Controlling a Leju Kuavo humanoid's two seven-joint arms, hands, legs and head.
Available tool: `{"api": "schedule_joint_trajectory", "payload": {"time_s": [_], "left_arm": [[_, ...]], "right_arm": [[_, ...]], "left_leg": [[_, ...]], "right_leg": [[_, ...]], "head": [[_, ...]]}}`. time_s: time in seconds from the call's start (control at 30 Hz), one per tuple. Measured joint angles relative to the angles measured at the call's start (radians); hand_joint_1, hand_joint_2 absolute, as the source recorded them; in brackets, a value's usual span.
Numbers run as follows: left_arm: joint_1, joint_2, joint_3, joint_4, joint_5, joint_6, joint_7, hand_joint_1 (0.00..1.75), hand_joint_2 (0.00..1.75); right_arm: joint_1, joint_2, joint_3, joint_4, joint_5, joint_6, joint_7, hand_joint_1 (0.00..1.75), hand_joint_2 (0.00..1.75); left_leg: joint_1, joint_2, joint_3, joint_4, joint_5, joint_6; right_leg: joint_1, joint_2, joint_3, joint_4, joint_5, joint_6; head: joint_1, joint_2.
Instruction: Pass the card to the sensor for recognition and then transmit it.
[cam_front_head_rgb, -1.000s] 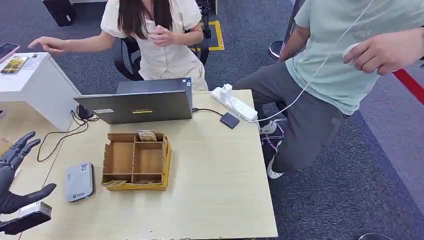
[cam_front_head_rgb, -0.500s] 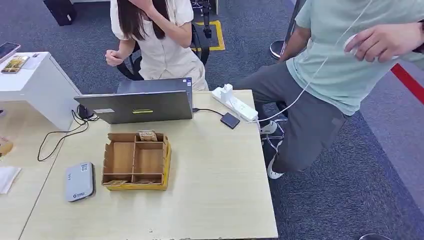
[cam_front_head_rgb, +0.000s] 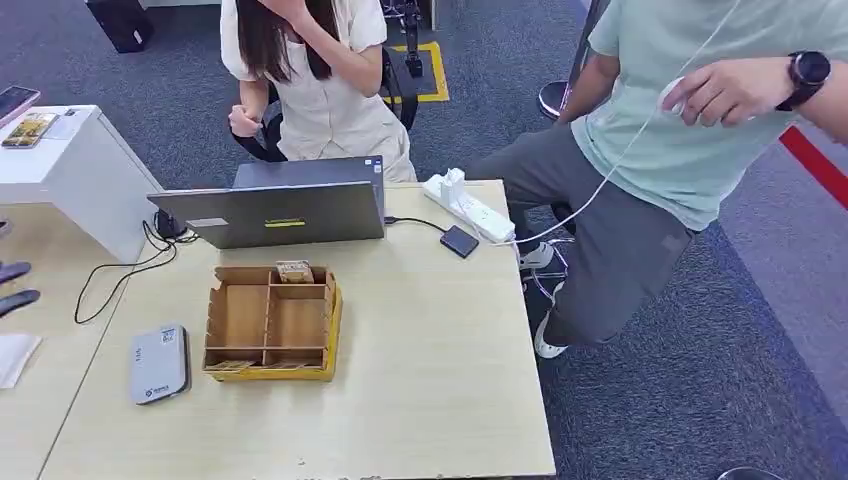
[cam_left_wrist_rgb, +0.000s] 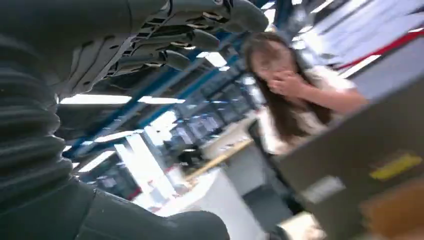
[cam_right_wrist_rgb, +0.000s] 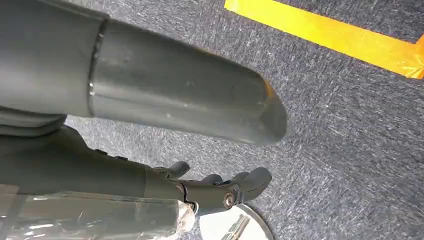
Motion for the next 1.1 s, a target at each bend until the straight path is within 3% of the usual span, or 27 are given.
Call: {"api": "schedule_joint_trajectory", "payload": {"time_s": [0.17,0.23,0.3,0.4,0.57,0.63,0.73,0.8,0.97,1.1], "left_arm": [[-0.011,-0.001,-0.071,0.002,-0.011,0.006,0.000,0.00,1.75],[-0.050,-0.017,-0.109,0.008,-0.088,0.036,0.004,0.00,1.75],[-0.084,-0.034,-0.192,0.028,-0.212,0.079,0.029,0.00,1.75],[-0.127,-0.055,-0.312,0.047,-0.295,0.102,0.073,0.00,1.75],[-0.333,-0.177,-0.634,0.167,-0.509,0.187,0.153,0.00,1.75],[-0.400,-0.229,-0.767,0.229,-0.552,0.210,0.186,0.00,1.75],[-0.472,-0.286,-0.907,0.302,-0.599,0.239,0.209,0.00,1.75],[-0.504,-0.317,-0.975,0.338,-0.626,0.250,0.222,0.00,1.75],[-0.586,-0.443,-1.104,0.452,-0.698,0.289,0.253,0.00,1.75],[-0.618,-0.502,-1.158,0.509,-0.710,0.303,0.257,0.00,1.75]], "right_arm": [[0.000,0.000,-0.003,0.000,0.000,0.000,0.002,0.00,0.00],[0.000,0.002,-0.009,0.000,-0.001,-0.002,0.003,0.00,0.00],[0.000,0.004,-0.016,0.000,-0.002,-0.005,0.003,0.00,0.00],[0.000,0.005,-0.024,0.000,-0.003,-0.013,0.010,0.00,0.00],[-0.002,0.021,-0.033,0.000,-0.002,-0.016,0.013,0.00,0.00],[-0.004,0.026,-0.038,0.000,-0.002,-0.017,0.013,0.00,0.00],[-0.005,0.028,-0.046,0.000,-0.001,-0.017,0.013,0.00,0.00],[-0.006,0.028,-0.048,0.000,0.000,-0.017,0.014,0.00,0.00],[-0.008,0.029,-0.051,0.000,0.001,-0.017,0.013,0.00,0.00],[-0.009,0.029,-0.058,0.000,0.001,-0.017,0.014,0.00,0.00]], "left_leg": [[0.000,0.000,0.000,0.000,0.000,0.000],[-0.001,0.000,-0.001,0.000,0.000,0.000],[-0.001,0.000,0.000,0.000,0.000,0.000],[-0.001,0.000,0.000,0.000,0.000,0.001],[-0.002,-0.003,0.000,0.000,0.001,0.002],[-0.002,-0.003,0.000,0.000,0.001,0.002],[-0.003,-0.003,0.000,0.000,0.001,0.002],[-0.003,-0.003,0.001,0.001,0.001,0.002],[-0.004,-0.003,0.001,0.001,0.000,0.003],[-0.003,-0.003,0.001,0.001,0.000,0.003]], "right_leg": [[0.000,0.000,0.000,0.000,0.000,0.000],[-0.001,-0.001,0.000,0.000,0.000,0.000],[-0.001,-0.001,0.000,0.000,0.000,0.000],[-0.001,-0.001,0.000,0.000,0.000,0.000],[-0.002,-0.005,0.002,0.000,0.000,0.000],[-0.002,-0.005,0.002,0.000,0.000,0.000],[-0.003,-0.005,0.002,0.000,0.001,0.002],[-0.003,-0.004,0.002,-0.001,0.001,0.002],[-0.003,-0.004,0.002,-0.001,0.001,0.002],[-0.003,-0.003,0.001,-0.001,0.001,0.002]], "head": [[0.000,0.000],[0.000,0.000],[0.000,0.000],[0.001,0.000],[0.001,0.000],[0.001,0.000],[0.000,0.000],[0.001,0.000],[0.001,0.000],[0.000,0.000]]}}
